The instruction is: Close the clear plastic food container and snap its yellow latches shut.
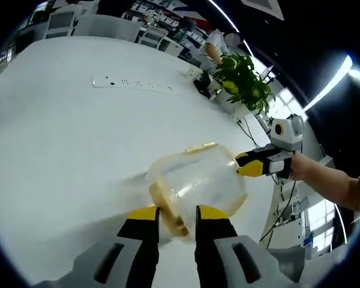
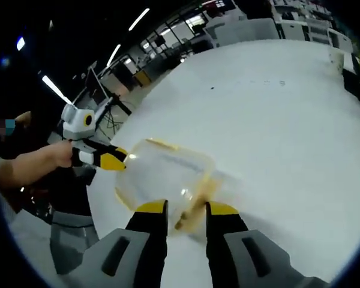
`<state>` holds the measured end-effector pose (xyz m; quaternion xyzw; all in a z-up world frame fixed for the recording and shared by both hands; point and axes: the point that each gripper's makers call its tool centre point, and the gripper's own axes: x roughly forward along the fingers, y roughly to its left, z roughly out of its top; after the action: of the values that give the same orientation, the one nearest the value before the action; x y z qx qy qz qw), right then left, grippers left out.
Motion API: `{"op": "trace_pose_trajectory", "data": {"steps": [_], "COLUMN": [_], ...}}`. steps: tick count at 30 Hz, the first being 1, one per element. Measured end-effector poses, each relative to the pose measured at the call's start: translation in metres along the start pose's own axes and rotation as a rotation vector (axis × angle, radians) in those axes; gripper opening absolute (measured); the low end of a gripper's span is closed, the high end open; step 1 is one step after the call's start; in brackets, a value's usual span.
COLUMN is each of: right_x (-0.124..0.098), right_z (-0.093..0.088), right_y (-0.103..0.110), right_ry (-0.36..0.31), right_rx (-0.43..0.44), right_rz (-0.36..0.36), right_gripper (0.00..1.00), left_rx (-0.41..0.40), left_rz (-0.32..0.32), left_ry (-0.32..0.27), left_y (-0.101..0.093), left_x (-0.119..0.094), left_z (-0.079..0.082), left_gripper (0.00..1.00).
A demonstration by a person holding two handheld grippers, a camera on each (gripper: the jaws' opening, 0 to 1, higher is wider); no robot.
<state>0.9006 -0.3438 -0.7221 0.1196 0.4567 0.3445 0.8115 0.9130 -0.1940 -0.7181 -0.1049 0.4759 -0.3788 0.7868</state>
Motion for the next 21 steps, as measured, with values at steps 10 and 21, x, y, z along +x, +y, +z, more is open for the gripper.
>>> {"op": "trace_pose_trajectory", "data": {"steps": [10,21], "right_x": [0.003,-0.009], "right_z": [-0.003,0.000], "right_y": [0.006,0.004], "right_ry": [-0.037,-0.062], "right_rx": [0.106,0.040], "right_rz": [0.069,0.023], "right_gripper": [0.17,0.21], "left_rx": [-0.003,-0.019], "left_rz": [-0.003,0.003], "left_ry": [-0.001,0.003], "left_y": [0.003,0.004], "left_x": [0.000,0.001], "left_z": [0.001,0.003], "left_gripper": [0.14,0.17]}}
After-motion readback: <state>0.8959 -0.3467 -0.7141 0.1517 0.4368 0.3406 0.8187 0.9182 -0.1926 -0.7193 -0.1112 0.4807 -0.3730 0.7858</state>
